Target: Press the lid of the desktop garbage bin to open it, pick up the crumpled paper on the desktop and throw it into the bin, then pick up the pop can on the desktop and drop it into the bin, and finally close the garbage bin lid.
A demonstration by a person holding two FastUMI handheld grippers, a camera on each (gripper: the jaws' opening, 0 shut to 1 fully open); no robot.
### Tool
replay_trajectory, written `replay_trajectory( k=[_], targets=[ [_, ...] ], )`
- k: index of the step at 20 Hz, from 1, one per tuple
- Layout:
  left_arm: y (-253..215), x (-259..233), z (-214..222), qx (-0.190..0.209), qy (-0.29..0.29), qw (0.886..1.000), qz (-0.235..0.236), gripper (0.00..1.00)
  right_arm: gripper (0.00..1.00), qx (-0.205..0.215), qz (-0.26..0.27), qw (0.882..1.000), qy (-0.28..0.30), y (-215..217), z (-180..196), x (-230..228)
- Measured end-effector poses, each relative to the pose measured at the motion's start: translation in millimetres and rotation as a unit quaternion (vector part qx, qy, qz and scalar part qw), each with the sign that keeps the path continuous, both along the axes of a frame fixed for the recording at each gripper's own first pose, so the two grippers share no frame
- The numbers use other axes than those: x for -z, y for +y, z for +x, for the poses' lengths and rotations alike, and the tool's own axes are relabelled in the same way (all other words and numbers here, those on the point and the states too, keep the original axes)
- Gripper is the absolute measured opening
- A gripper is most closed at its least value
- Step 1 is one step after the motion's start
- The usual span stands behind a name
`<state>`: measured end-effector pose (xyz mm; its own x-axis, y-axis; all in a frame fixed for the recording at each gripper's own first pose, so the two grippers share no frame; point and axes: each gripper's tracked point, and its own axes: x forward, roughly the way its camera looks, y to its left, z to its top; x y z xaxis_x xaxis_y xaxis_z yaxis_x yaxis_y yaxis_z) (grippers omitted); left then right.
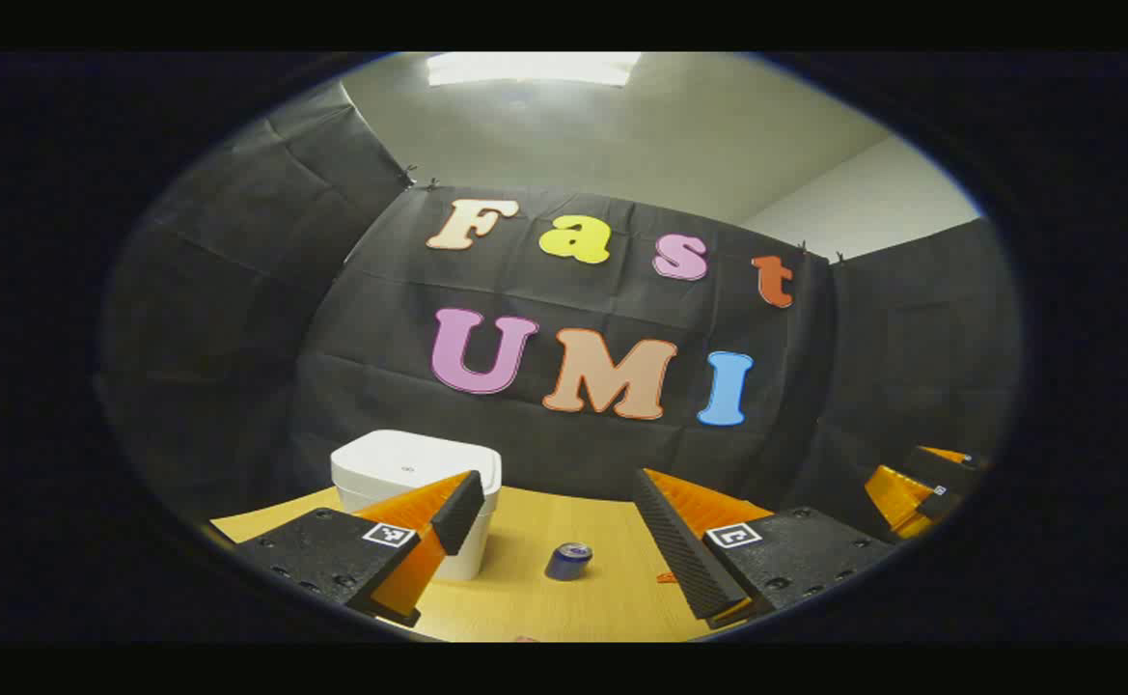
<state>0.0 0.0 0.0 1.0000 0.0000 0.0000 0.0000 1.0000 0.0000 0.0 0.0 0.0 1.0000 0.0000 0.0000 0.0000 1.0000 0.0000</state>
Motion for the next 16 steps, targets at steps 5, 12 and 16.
replay_trajectory(
  k=[5, 12, 16],
  targets=[
    [-5.4, -3.4, 0.5, 0.006, -0.005, 1.000, 0.008, 0.92, 0.96, -0.001, 0.001, 1.000, -0.003, -4.1, 1.3, -2.1],
    [-18.1, -7.7, 0.2, 0.024, -0.015, 0.999, 0.025, 0.93, 0.96, -0.021, 0.006, 1.000, 0.010, 0.4, 2.6, 1.3],
    [-20.2, -3.1, -0.5, 0.027, -0.007, 0.999, 0.036, 0.93, 0.96, -0.021, -0.010, 1.000, -0.006, -1.1, -0.6, -6.9]
  ],
)
